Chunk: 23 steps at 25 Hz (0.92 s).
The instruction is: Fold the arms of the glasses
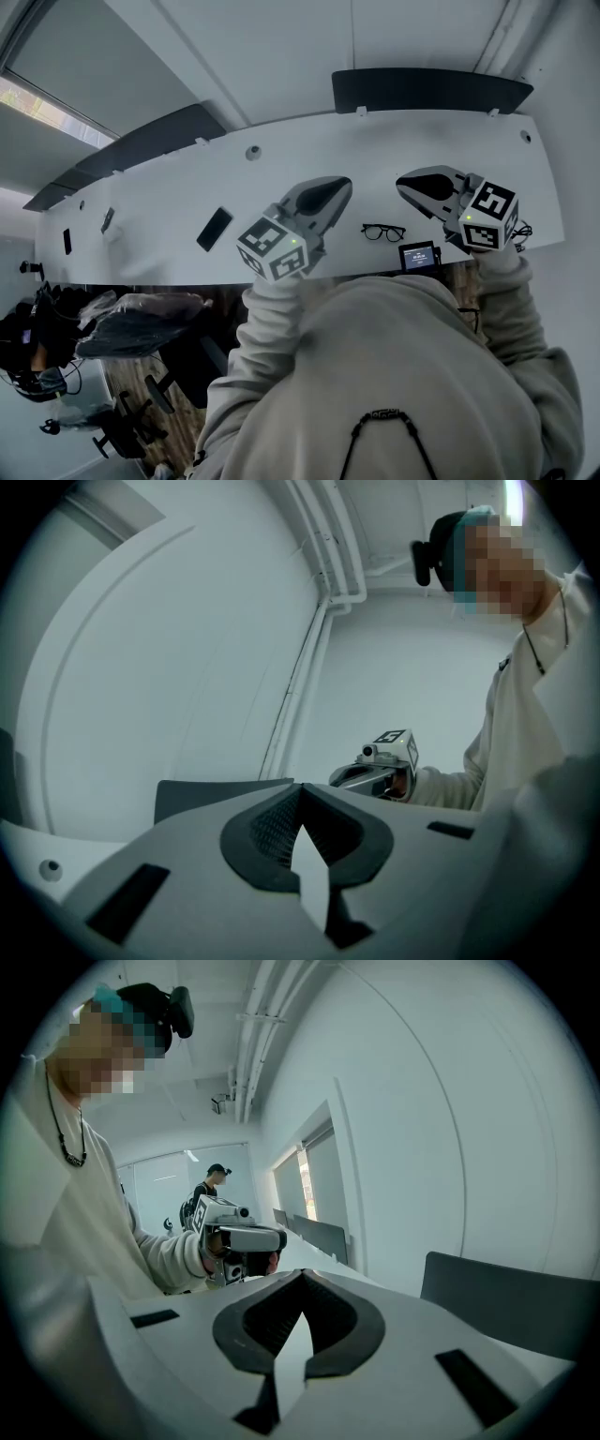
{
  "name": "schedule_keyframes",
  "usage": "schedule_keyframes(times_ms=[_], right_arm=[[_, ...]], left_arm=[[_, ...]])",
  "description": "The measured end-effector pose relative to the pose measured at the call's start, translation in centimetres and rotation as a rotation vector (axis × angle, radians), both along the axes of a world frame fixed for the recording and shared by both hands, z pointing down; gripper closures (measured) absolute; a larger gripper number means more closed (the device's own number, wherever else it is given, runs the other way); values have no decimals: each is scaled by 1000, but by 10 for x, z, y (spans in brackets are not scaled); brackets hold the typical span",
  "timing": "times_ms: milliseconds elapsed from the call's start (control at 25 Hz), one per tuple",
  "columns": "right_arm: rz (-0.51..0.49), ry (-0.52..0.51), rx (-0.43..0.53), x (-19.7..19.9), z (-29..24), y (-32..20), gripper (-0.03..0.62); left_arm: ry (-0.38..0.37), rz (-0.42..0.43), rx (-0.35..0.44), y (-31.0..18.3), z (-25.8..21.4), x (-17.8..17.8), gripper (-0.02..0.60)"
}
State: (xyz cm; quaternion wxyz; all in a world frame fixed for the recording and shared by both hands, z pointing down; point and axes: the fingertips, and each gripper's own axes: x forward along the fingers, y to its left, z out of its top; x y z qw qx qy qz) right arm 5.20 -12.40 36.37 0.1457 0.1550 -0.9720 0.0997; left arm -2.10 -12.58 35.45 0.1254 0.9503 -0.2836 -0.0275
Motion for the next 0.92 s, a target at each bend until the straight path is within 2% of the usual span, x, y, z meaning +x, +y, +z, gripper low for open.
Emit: schedule_keyframes(times_ms=[920], right_arm=[[-39,13,-22,2,3,-7,574]], left_arm=[[0,2,-36,-4,10,5,577]])
